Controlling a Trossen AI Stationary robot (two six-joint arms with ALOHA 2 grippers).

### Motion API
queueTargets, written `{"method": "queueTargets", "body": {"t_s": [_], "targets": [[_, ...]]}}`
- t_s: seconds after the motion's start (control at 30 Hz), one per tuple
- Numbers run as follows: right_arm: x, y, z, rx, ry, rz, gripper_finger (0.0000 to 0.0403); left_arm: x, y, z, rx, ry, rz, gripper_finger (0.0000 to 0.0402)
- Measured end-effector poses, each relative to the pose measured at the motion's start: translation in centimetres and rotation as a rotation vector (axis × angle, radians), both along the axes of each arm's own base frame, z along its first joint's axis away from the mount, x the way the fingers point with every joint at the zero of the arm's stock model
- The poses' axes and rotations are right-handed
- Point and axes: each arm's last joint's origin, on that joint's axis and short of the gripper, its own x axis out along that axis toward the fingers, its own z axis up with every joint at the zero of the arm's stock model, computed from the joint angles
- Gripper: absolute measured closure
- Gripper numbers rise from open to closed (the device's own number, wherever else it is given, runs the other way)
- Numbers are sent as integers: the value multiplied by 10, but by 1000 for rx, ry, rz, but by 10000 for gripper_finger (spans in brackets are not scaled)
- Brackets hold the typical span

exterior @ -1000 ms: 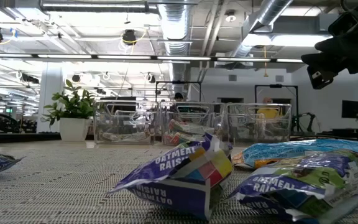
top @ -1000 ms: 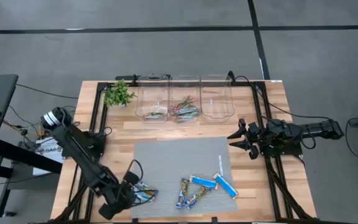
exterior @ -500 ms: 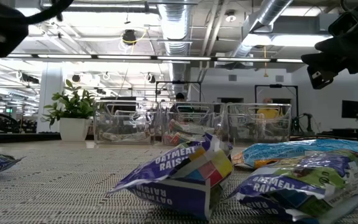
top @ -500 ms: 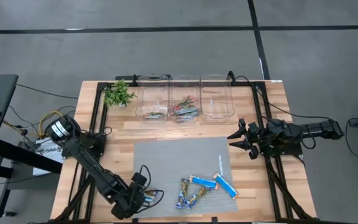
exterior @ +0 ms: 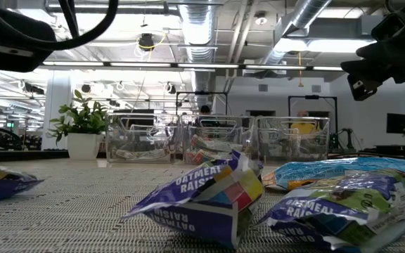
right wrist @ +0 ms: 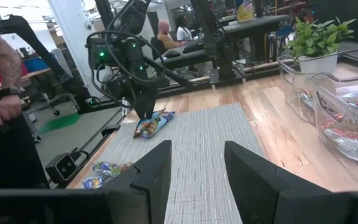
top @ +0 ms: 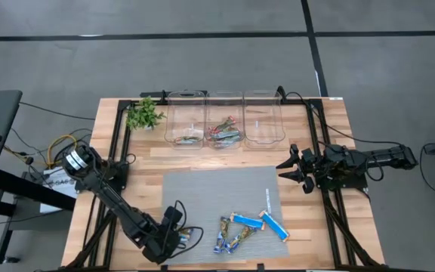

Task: Pick and place Granola Bars by type
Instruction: Put the yellow granola bar into the left transparent bin

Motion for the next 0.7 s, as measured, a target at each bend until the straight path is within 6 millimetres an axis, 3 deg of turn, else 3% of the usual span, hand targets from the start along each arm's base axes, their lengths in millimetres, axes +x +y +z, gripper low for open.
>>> {"method": "queueTargets", "body": {"t_s": [0.47,0.7], "targets": [[0,0,0,0,0,0,260,4,-4,-21,-3,59,-7,261],[0,0,0,0,0,0,260,4,-4,-21,-4,60,-8,336]]}}
